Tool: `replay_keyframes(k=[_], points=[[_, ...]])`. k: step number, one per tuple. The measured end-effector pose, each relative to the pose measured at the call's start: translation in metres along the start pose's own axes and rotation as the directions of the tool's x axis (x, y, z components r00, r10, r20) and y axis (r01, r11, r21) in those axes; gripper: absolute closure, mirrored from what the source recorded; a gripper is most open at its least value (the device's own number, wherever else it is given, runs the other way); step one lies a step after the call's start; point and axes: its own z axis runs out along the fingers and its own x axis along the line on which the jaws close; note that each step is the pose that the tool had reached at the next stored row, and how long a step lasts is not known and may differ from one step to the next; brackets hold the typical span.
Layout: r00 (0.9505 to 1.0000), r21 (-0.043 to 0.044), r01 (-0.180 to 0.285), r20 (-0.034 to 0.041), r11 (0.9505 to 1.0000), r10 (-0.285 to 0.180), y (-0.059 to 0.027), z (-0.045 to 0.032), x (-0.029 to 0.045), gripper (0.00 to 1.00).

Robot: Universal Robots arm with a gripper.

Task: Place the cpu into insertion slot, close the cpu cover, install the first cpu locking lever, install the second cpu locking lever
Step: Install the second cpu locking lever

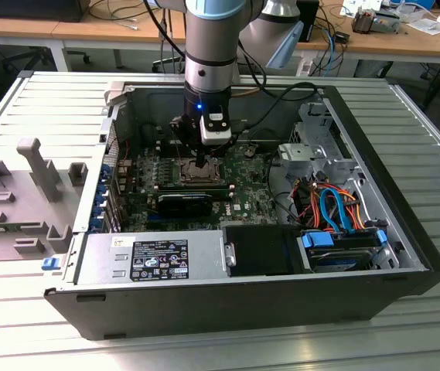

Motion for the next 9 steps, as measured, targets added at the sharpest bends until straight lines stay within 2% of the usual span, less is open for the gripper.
replay_keyframes(k=[9], points=[[0.9997,0.0007,0.023,0.0011,0.9997,-0.023,0.0,0.0,0.0,0.89]])
